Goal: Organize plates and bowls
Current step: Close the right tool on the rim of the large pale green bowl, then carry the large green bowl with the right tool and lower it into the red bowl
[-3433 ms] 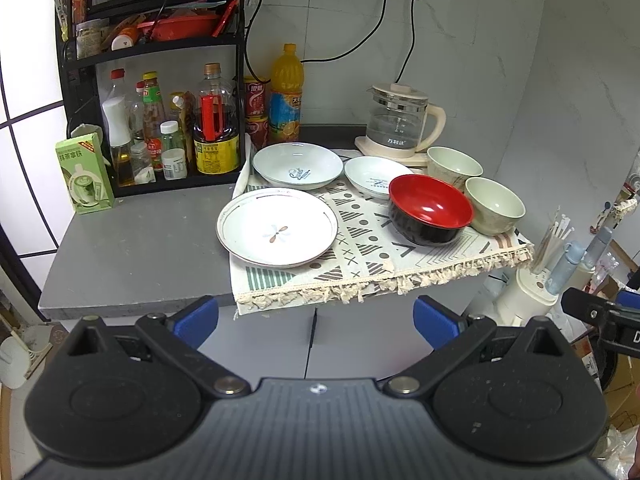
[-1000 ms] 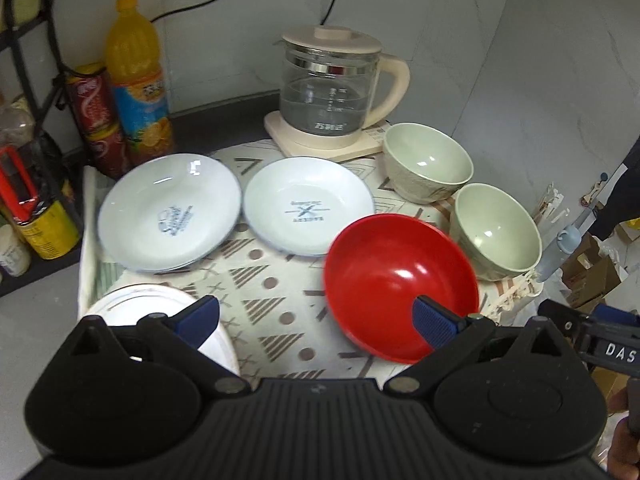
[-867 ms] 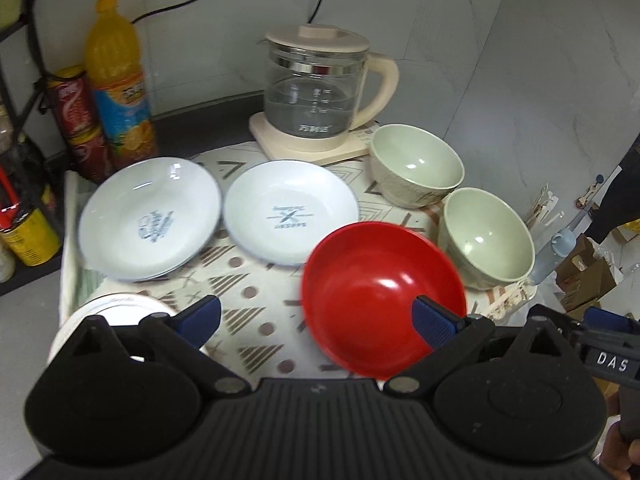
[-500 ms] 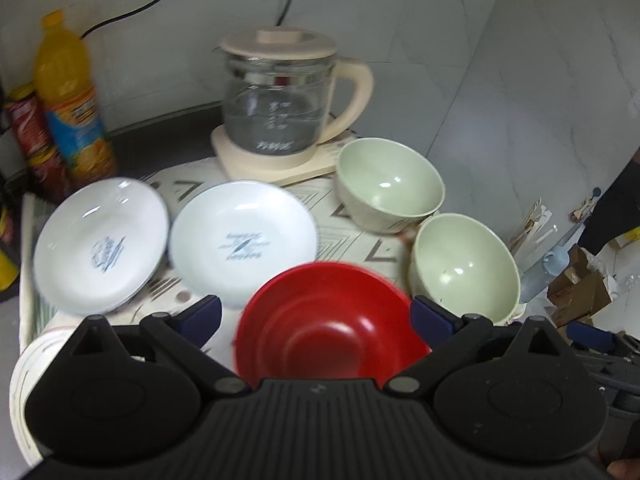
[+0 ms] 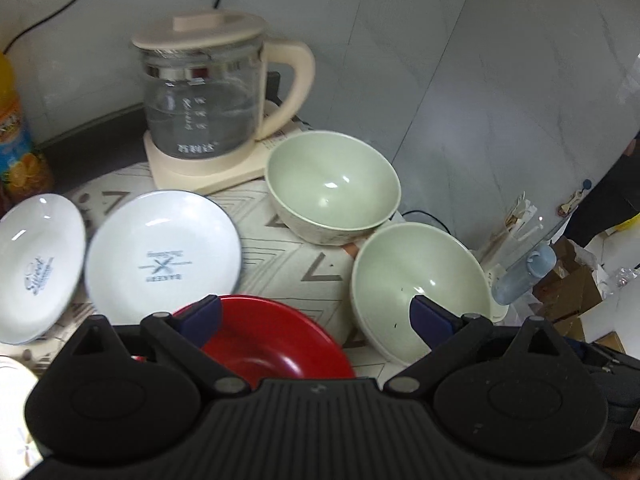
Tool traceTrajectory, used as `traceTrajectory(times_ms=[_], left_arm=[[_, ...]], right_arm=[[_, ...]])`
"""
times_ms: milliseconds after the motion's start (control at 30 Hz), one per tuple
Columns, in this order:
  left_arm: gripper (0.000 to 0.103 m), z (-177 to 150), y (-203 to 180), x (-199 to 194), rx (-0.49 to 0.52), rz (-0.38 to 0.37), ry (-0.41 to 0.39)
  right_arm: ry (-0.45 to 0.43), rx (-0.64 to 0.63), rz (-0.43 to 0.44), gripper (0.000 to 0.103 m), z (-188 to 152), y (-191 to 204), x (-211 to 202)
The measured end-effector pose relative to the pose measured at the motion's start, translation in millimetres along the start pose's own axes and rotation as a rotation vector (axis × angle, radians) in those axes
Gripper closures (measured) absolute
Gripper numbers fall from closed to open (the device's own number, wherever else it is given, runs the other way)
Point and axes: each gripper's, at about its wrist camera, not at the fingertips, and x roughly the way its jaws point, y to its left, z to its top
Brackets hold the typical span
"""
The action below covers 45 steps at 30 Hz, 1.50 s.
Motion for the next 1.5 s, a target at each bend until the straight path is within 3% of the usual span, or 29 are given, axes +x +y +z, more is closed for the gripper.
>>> traceTrajectory(times_ms=[233,300,433,733,800,1033,1067,1133,1200,1500], left_arm=[[0.012,7,-13,31,-0.020,-0.034,0.041],[0.014,8,-14,41,-0.037,-0.041,0.055],[0.031,10,-18,62,-0.043,-0.028,0.092],[0.051,10,-20,100,-0.094,-0.005,0.182],[0.051,11,-23,103,-0.086,0.002,0.173],[0.070,14,-28,119,-0.100,0.013,0.199],[0.073,14,-27,120,-0.105,0.009,0.200],[0.085,15,-27,120,-0.112,-0.011,0.201],[0.086,16,-28,121,-0.107,-0.010,0.205],[0.089,20,-26,102,-0.121,-0.031,0.159]], right_arm=[[0.050,0.023,0.020,0.034,2,-17,21],[0.066,0.030,0.017,0.035,3,-21,28],[0.098,0.036,0.032,0.043,6,-27,44],[0.162,0.040,0.064,0.044,13,-38,76],[0.165,0.029,0.052,0.044,14,-39,82],[0.192,0.023,0.058,0.045,19,-45,97],[0.198,0.028,0.070,0.048,20,-46,99],[0.226,0.055,0.100,0.076,22,-51,104],[0.236,0.080,0.119,0.088,22,-55,106],[0.180,0.071,0.124,0.088,28,-53,92]])
